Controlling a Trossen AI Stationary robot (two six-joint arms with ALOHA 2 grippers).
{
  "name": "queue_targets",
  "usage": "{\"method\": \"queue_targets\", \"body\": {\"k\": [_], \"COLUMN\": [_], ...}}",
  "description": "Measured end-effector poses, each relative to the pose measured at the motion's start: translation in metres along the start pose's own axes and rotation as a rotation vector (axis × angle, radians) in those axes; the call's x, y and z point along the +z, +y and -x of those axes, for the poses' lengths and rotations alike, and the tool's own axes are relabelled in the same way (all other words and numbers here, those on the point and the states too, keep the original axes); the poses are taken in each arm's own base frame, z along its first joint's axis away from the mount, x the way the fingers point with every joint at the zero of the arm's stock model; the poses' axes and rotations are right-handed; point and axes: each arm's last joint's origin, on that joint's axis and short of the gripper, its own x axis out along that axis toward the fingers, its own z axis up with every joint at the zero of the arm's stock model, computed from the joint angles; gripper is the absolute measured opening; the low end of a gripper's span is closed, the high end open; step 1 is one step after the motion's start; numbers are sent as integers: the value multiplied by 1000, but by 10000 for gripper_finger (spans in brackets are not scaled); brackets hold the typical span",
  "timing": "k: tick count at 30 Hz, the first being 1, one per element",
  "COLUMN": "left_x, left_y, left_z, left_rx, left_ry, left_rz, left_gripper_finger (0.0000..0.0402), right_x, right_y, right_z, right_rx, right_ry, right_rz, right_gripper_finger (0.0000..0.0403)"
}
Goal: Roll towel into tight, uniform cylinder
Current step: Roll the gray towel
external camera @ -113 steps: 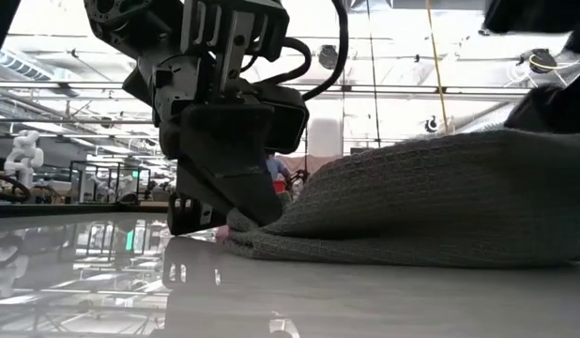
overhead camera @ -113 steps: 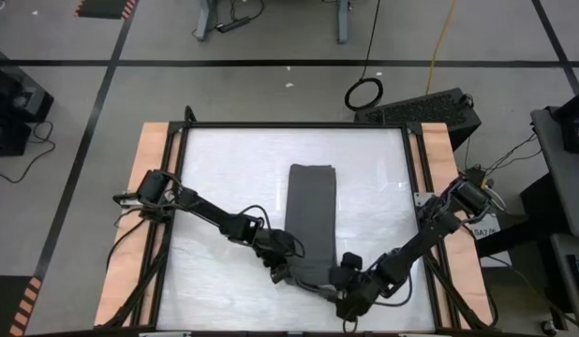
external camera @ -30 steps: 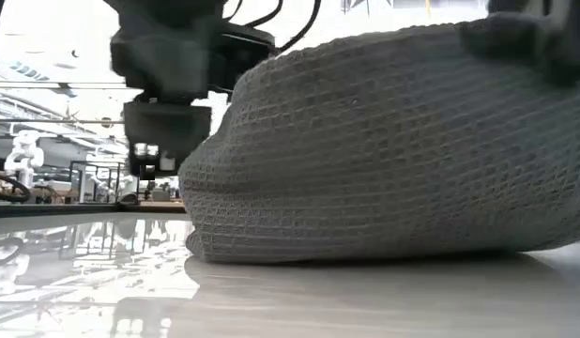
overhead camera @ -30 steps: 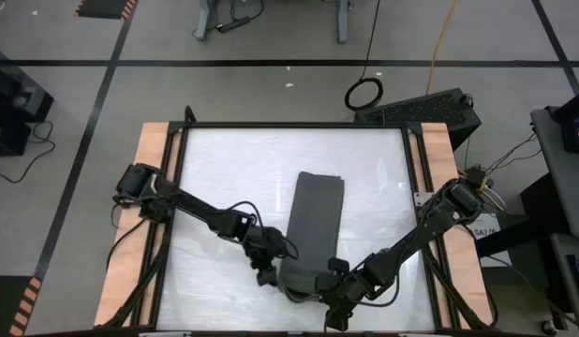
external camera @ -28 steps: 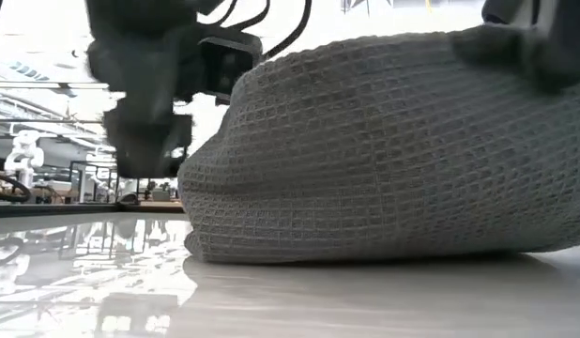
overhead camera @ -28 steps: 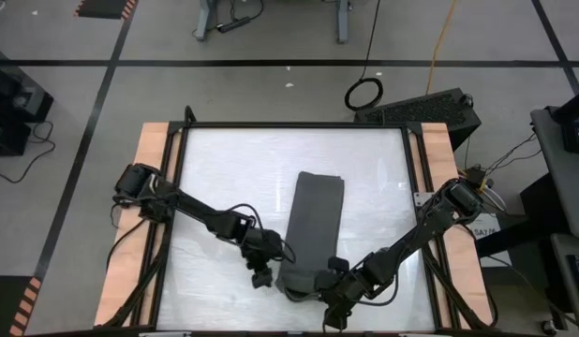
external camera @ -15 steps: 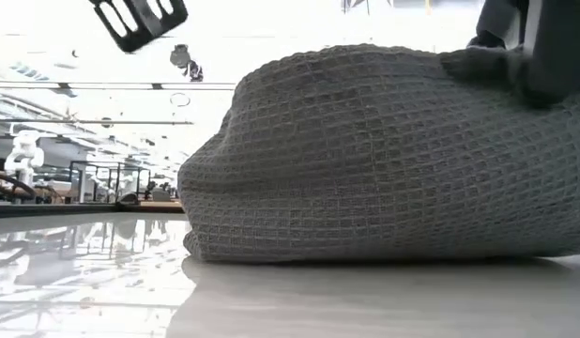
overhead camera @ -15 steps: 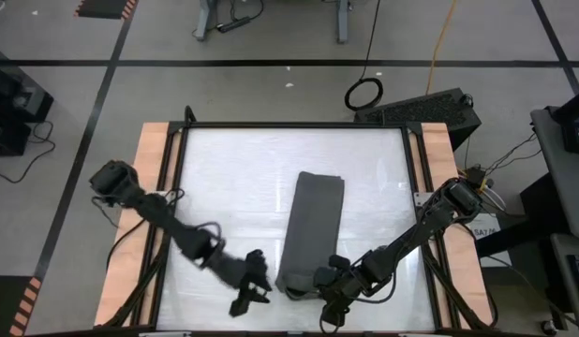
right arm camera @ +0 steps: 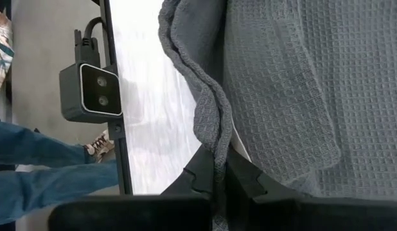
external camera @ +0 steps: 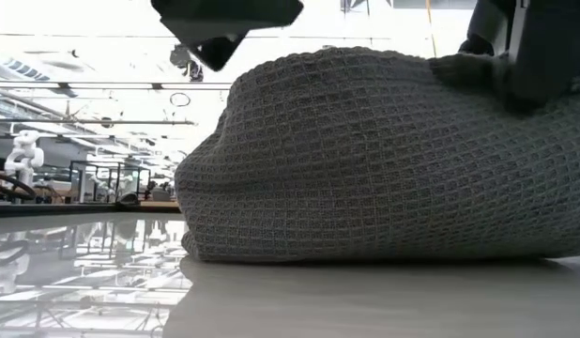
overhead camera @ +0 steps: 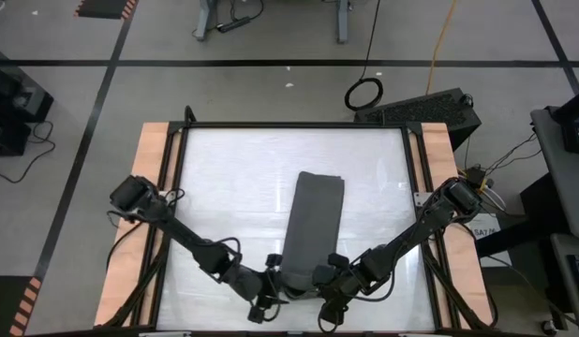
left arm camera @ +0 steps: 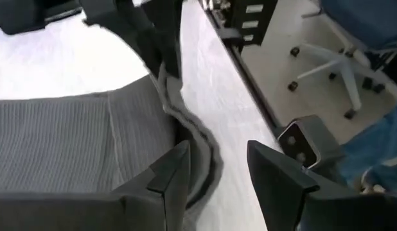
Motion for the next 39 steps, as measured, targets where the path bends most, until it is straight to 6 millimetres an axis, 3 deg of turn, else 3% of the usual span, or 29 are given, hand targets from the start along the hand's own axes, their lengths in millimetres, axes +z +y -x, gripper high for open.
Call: {"method": "queue_targets", "body": {"k": [9,15,19,23,28,31,35,39], "left_x": [-8,-11,-5,-18,-22,-20,-16,-15], "left_y": [3,7,11,15,22,30,38,50], "left_z": [-13,-12,-15,-24,-29,-30,-31,-32], "left_rx": [-69,58,-37,-94,-22,-9,-65,-72], "left_ry": [78,90,45,125,139,130,121,140], "left_rz": [-18,-86,-133,-136,-117,-56,64,226], "left_gripper_finger": [161,161,161,161,156,119,22,13], "right_x": [1,1,2,3,3,3,2,0], "right_y": [-2,-2,-2,-3,-3,-3,-3,-4], "right_z": [0,0,0,0,0,0,0,0], "right_rx": [-7,-7,-8,-9,-9,-10,-13,-4], "right_ry": [6,4,4,2,2,3,5,48], "right_rz": [-8,-11,-12,-14,-15,-15,-13,-13], "right_gripper_finger": [2,2,2,2,2,2,2,7]}}
